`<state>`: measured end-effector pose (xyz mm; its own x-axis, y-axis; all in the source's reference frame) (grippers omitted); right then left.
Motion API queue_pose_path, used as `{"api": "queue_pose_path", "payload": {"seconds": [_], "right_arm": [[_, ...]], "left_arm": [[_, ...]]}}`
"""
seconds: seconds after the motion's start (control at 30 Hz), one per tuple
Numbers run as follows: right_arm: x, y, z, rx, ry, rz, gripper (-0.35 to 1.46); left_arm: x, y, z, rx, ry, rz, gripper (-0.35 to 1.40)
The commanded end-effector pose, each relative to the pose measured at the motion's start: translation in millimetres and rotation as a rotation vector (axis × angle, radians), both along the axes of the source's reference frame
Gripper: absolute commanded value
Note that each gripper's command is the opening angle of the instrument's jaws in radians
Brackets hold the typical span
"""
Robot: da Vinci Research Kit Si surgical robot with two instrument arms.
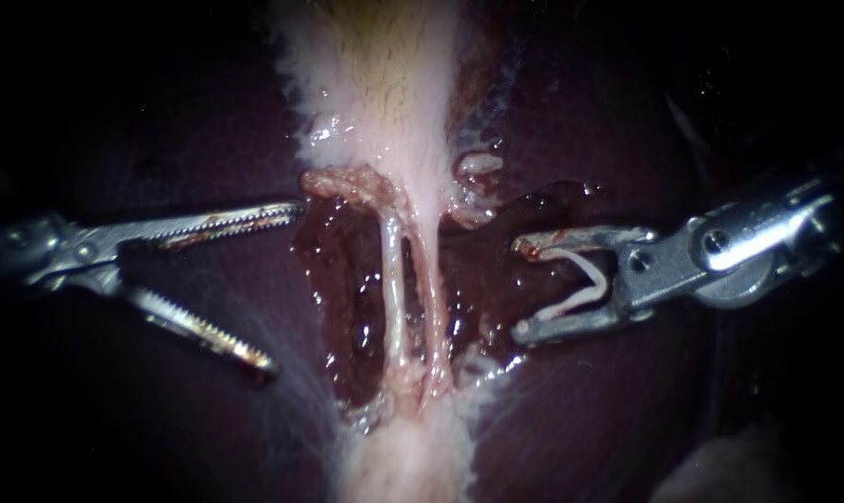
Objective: Grabbing gallbladder
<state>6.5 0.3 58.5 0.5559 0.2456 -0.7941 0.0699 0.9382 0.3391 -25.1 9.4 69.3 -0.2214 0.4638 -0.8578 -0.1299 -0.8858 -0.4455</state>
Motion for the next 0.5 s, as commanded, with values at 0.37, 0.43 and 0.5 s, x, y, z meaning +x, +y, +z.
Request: {"api": "queue_pose_path", "payload": {"seconds": [0.37, 0.43, 0.5], "right_arm": [[0.0, 0.0, 0.0, 0.000, 0.000, 0.000, 0.50], [0.0, 0.0, 0.0, 0.000, 0.000, 0.000, 0.50], [0.0, 0.0, 0.0, 0.000, 0.001, 0.000, 0.50]], "left_arm": [[-0.1, 5.8, 1.4, 0.013, 0.023, -0.045, 1.03], [-0.1, 7.1, 1.8, 0.015, 0.030, -0.058, 0.99], [-0.2, 8.3, 2.6, 0.016, 0.039, -0.072, 0.96]]}}
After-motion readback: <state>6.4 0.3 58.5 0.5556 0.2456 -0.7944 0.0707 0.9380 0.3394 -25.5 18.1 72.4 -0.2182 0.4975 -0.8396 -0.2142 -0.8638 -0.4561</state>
